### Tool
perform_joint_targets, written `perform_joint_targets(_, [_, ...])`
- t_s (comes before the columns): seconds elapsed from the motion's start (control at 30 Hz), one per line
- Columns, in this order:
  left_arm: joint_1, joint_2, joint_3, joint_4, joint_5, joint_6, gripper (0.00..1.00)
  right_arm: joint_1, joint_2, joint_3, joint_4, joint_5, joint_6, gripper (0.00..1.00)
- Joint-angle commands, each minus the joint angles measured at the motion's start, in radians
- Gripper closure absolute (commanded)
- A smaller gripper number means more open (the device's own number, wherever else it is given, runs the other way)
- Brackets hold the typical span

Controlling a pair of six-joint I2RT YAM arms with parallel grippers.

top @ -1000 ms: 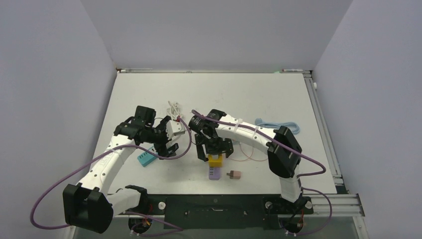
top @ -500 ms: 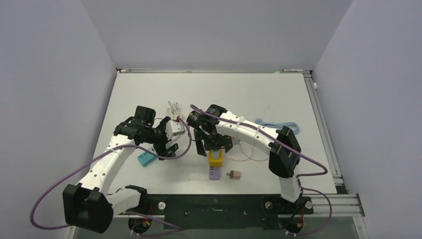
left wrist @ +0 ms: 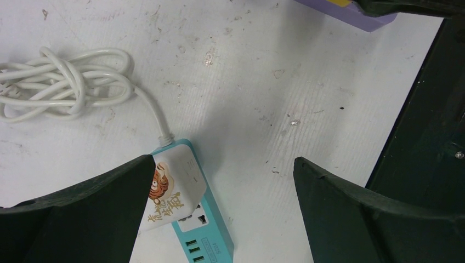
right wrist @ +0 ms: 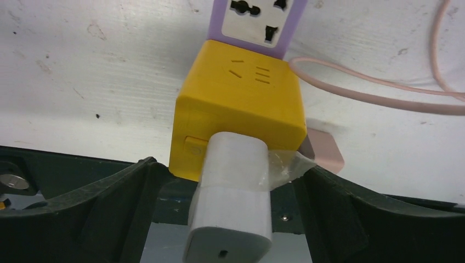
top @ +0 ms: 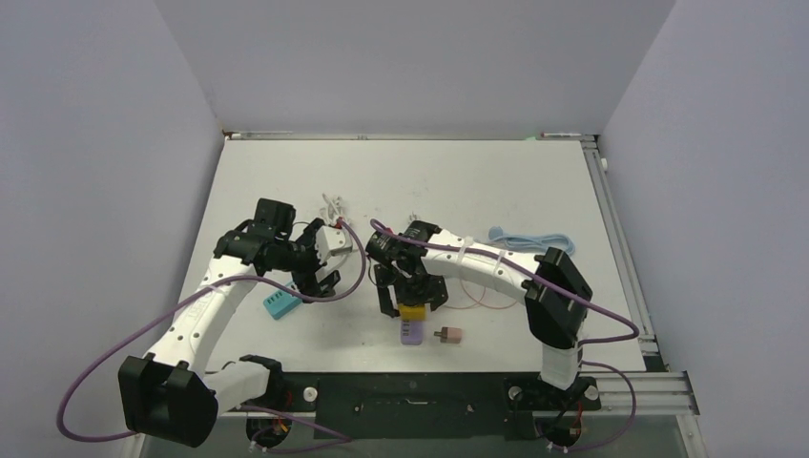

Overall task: Insert the plug
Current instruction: Insert the plug into the socket.

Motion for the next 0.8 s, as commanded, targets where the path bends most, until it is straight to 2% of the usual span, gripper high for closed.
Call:
perform_joint_targets(0.0, [0.005,-0.027,0.038,-0.024,0.009,0.000,0.04,0.001,-0.039,-0.031,0.121,-0.028,-0.001,0.10])
perform_joint_targets(0.37, [0.006,-0.024,0.039,-0.019,0.008,-0.001,0.04,-0.063,-0.071,-0.114,0.316,-0.092,-0.042,0.12])
perform_joint_targets(0.77, [0.005,-0.012,0.053,-0.031,-0.007,0.006,0.04,-0.109,0.052,0.000,0.393,-0.119,-0.135,0.13])
